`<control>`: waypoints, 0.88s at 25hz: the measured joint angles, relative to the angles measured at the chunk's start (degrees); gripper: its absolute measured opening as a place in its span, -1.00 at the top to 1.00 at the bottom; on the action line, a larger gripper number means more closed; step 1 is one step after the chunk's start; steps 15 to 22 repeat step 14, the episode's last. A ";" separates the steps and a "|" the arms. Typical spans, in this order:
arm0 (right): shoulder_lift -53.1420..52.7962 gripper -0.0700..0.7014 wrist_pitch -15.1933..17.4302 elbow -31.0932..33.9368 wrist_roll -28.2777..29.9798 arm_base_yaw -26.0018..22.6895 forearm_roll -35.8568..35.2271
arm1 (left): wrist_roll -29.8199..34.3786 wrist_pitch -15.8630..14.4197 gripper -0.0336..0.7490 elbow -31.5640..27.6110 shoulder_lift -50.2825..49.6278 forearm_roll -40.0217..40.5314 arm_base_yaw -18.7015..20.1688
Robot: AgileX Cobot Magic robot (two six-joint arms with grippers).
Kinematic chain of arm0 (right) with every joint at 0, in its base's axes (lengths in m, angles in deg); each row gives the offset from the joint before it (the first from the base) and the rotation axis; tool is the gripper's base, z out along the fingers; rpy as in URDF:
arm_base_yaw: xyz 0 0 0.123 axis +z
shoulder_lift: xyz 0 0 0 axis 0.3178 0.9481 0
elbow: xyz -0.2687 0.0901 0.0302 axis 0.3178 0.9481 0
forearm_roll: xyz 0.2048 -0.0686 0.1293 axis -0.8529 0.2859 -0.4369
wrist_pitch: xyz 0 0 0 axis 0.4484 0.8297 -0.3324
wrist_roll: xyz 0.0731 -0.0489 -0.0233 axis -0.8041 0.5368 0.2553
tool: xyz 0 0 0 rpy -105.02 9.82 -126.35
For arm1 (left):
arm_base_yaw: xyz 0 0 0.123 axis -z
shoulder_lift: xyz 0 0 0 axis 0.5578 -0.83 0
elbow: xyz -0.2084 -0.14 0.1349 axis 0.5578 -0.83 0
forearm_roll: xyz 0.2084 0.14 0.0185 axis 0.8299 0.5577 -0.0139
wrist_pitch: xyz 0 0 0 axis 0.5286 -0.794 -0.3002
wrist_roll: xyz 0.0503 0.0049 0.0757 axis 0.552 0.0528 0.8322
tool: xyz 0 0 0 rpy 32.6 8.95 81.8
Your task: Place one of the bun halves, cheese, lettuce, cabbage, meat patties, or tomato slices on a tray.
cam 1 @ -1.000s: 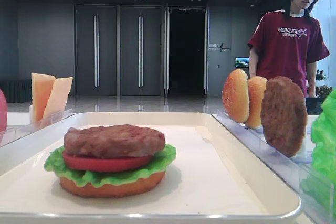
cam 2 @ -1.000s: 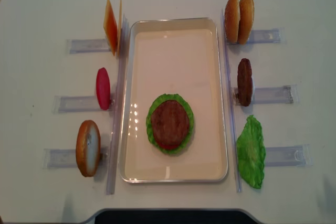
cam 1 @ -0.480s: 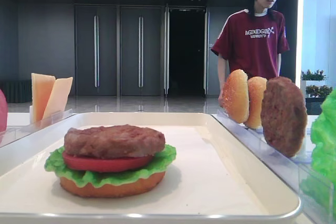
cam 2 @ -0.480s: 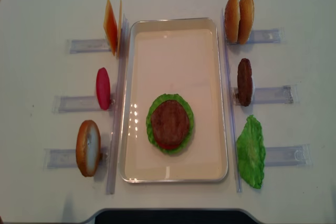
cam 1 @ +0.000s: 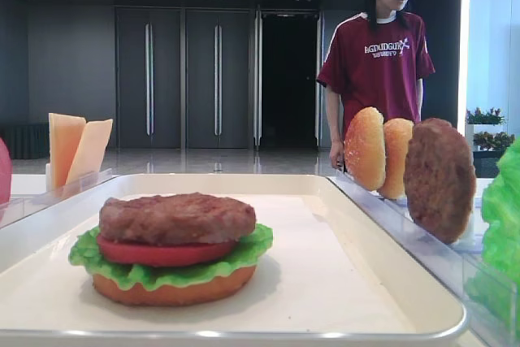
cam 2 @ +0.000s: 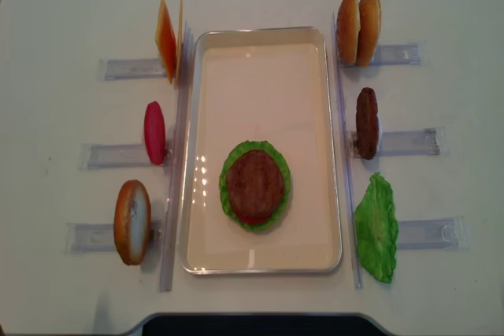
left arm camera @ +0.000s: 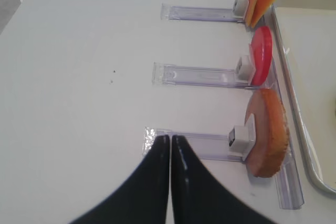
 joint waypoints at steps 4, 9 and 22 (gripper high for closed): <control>-0.12 -0.72 0.00 0.00 0.00 0.00 0.07 | 0.00 0.00 0.91 0.00 0.00 0.00 0.00; -0.16 -0.72 0.00 0.00 0.05 0.00 0.07 | 0.00 0.00 0.91 0.00 0.00 0.00 0.00; -0.16 -0.72 0.00 0.00 0.05 0.00 -0.11 | 0.00 0.00 0.91 0.00 0.00 0.00 0.00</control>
